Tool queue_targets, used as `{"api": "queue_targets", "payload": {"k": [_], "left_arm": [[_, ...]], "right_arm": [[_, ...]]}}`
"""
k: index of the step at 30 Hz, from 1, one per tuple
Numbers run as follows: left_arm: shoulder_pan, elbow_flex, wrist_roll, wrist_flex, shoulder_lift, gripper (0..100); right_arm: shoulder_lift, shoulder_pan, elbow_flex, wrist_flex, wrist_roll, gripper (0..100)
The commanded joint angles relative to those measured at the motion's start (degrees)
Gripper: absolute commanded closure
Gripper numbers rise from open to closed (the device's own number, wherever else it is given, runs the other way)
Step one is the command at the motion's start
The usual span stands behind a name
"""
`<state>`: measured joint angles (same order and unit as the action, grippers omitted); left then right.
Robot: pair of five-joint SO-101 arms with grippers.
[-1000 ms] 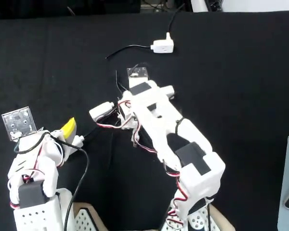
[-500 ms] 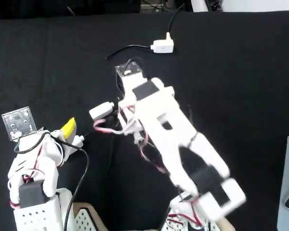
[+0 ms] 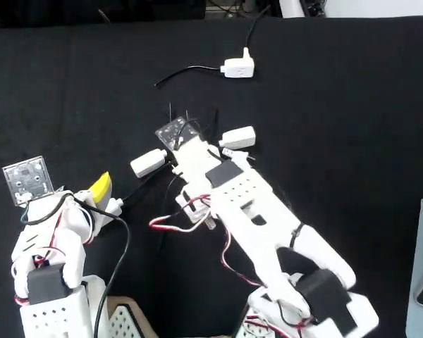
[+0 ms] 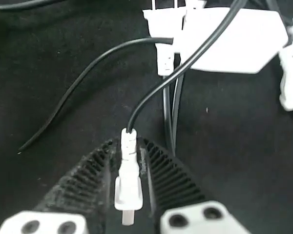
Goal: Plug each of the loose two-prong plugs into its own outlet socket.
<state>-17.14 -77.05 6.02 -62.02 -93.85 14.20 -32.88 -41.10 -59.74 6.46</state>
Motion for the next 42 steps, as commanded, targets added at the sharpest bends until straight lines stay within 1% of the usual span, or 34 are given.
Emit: {"api": "queue_targets", "payload": {"k": [1, 4, 10, 17, 19, 22, 26, 32, 35, 42], "left_arm": [[-0.3, 0.3, -0.4, 0.8, 0.1, 68], [-0.3, 0.3, -0.4, 0.8, 0.1, 68], [-0.3, -0.3, -0.4, 1.1, 0.1, 68], [-0.3, -0.5, -0.4, 1.3, 0.1, 68], [-0.3, -0.5, -0.4, 1.3, 0.1, 68], [-0.3, -0.5, -0.4, 1.3, 0.1, 68], [-0.3, -0.5, -0.4, 1.3, 0.1, 68], [-0.3, -0.5, -0.4, 1.3, 0.1, 68], [-0.3, -0.4, -0.4, 1.3, 0.1, 68], [-0.3, -0.4, -0.4, 1.3, 0.1, 68]], "right_arm": [[-3.8, -0.7, 1.0, 1.3, 7.0, 98.7], [-7.1, -0.7, 2.9, 1.3, 11.0, 98.7], [-11.8, -0.8, 5.0, 2.5, 14.6, 98.5], [-12.8, -0.8, 4.9, 3.7, 14.0, 98.2], [-13.0, -0.8, 4.8, 3.3, 13.9, 94.9], [-13.1, -0.8, 4.6, 3.3, 10.6, 89.4], [-13.1, -0.8, 4.6, 3.1, 9.7, 89.2], [-12.9, -0.8, 6.7, -4.1, 9.4, 88.9], [-13.0, -0.6, 8.2, -6.3, 7.5, 88.8], [-13.1, -0.7, 8.4, -7.3, 7.2, 88.8]]}}
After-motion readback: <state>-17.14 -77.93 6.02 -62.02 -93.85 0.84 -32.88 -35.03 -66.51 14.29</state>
